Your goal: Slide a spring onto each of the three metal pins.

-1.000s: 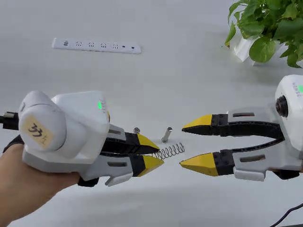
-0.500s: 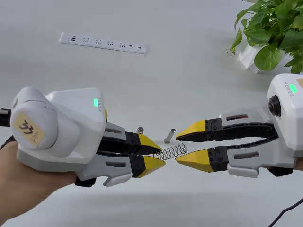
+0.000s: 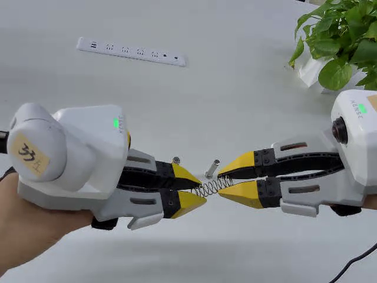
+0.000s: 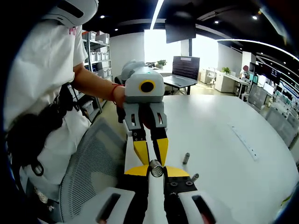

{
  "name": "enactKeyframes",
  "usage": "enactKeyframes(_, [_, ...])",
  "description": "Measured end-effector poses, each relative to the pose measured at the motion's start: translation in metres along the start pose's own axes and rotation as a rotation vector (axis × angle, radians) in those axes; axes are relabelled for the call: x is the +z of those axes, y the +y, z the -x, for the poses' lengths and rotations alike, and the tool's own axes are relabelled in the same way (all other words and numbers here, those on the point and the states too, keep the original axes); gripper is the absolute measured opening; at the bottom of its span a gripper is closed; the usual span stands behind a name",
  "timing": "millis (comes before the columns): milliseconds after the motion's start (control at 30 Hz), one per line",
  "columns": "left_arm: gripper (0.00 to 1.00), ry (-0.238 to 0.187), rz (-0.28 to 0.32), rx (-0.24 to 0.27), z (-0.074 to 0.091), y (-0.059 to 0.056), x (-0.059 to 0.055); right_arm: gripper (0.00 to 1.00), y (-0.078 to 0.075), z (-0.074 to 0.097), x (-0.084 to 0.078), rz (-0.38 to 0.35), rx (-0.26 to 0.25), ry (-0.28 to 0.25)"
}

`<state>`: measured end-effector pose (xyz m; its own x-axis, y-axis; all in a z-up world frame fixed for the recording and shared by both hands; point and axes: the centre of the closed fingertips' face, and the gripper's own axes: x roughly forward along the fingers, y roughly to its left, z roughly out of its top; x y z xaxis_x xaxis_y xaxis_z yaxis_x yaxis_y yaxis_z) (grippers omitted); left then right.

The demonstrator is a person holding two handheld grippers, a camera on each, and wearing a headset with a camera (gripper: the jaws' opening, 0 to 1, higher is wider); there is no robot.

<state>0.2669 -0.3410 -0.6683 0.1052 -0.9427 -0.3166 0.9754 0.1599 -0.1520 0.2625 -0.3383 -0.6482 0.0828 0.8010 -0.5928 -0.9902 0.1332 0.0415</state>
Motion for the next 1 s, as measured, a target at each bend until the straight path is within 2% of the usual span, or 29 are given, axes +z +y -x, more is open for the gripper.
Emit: enactKeyframes(1000, [0.06, 0.011, -0.015, -0.025, -0.001, -0.007, -0.004, 0.06, 0.011, -0.005, 0.012, 0.051, 0.053, 0.033])
